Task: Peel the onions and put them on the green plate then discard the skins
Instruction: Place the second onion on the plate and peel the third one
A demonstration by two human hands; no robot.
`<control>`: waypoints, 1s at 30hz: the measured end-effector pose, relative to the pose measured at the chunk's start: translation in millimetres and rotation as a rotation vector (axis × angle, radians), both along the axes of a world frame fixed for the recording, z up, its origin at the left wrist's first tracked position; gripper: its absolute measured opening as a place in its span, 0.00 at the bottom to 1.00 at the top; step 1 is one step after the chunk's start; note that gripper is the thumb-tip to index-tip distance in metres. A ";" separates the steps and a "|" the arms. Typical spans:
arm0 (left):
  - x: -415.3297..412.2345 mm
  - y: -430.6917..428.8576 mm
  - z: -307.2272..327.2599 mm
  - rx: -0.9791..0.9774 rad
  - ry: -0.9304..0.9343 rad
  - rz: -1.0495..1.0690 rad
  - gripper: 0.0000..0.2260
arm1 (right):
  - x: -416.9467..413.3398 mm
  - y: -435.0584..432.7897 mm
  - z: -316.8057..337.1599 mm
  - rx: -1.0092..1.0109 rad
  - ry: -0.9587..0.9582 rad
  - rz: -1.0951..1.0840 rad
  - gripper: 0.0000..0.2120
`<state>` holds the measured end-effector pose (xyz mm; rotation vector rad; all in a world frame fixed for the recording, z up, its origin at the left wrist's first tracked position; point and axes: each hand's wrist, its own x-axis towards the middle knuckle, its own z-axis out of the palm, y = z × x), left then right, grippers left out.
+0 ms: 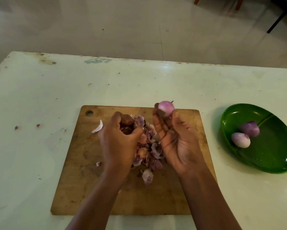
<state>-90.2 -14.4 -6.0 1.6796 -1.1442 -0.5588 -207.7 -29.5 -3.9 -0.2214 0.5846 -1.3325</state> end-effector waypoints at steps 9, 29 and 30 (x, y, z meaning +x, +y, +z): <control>2.2 1.3 -7.7 -0.185 -0.156 -0.173 0.08 | -5.2 -1.1 -8.7 0.065 0.044 -0.061 0.21; 3.2 -1.6 -13.1 -0.242 -0.258 -0.272 0.10 | 1.0 7.5 5.1 -0.072 0.216 0.274 0.15; 3.4 -2.1 -13.8 -0.246 -0.250 -0.267 0.10 | 1.4 7.1 4.7 -0.071 0.234 0.264 0.15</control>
